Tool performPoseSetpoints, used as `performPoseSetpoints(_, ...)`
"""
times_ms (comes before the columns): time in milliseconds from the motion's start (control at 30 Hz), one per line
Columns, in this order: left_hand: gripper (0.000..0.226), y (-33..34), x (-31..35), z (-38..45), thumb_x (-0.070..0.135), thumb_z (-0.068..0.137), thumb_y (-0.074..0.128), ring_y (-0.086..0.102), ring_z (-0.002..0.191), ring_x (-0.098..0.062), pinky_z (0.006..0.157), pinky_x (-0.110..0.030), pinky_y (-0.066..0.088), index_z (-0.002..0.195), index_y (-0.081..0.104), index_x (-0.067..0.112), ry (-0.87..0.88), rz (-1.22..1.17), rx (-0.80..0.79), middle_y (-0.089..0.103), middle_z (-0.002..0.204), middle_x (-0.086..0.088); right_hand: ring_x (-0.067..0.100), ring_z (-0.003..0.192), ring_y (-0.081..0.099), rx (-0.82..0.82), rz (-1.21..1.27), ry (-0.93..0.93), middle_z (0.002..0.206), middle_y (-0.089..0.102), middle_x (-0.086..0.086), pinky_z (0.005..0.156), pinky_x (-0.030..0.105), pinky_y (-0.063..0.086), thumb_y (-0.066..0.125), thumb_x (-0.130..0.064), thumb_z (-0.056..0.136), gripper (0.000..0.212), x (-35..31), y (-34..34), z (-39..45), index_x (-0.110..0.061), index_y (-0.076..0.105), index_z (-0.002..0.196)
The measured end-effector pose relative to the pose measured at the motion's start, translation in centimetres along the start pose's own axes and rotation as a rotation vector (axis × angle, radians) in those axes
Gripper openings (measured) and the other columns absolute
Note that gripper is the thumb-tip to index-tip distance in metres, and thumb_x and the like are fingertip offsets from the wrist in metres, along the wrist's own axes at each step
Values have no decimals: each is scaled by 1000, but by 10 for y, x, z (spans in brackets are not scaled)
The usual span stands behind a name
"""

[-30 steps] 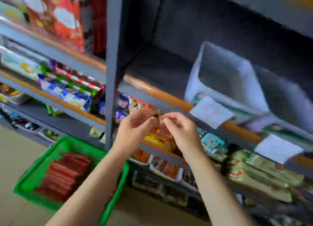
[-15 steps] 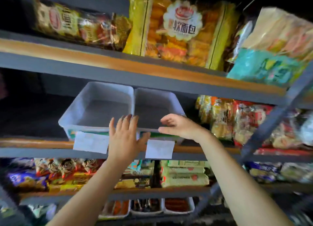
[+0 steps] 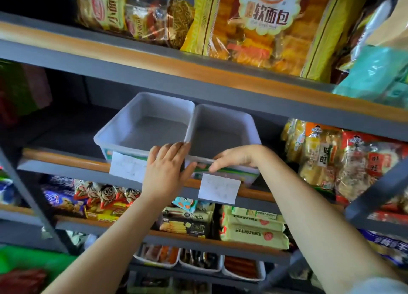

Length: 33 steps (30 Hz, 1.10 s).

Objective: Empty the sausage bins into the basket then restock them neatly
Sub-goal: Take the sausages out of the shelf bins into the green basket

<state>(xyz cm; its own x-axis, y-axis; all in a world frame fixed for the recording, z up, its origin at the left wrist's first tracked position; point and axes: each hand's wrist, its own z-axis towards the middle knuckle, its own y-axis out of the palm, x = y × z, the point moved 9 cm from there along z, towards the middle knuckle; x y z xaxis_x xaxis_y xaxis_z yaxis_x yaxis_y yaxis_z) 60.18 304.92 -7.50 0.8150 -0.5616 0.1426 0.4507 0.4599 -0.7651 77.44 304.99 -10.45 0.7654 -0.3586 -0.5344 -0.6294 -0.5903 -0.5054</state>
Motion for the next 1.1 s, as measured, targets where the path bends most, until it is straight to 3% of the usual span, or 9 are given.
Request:
performPoseSetpoints(233,53,-5,2,2,51,97,38,61,109,-27,99,-39,30,128,63,16,-34,0,37,67,124,-3,33,108,58,-132,61,34,123,62,20,102,53,41,81,-42,69,78,7,5,9,-6,54,133)
performPoseSetpoints(400,52,-6,3,2,49,99,37,61,112,-25,100,-37,29,128,64,16,-43,8,38,67,124,-2,28,105,68,15,-184,-49,116,69,11,97,50,52,74,-50,71,60,-12,-10,3,-16,61,118)
performPoseSetpoints(500,53,-5,1,1,50,99,37,60,113,-24,100,-37,30,130,63,16,-43,13,22,66,125,-2,23,99,70,79,-242,-78,111,71,5,93,46,55,75,-47,77,53,-17,-15,1,-18,59,118)
performPoseSetpoints(600,53,-4,1,2,51,99,37,60,112,-25,100,-38,30,129,63,16,-50,24,14,66,125,-2,20,91,72,154,-322,-135,100,74,0,89,43,57,81,-48,72,48,-27,-23,-4,-21,64,107)
performPoseSetpoints(767,55,1,-2,2,54,98,35,58,117,-26,102,-42,32,131,61,18,-72,11,-19,65,128,-2,22,89,70,173,-481,-142,98,71,1,82,36,58,82,-48,71,42,-43,-27,-10,-23,63,98)
performPoseSetpoints(1100,55,-5,0,2,52,98,35,60,114,-24,100,-36,27,132,61,17,-65,0,-20,67,125,-1,33,103,69,-25,-224,-61,112,72,12,93,50,55,82,-40,70,61,-24,-12,-7,-11,61,119)
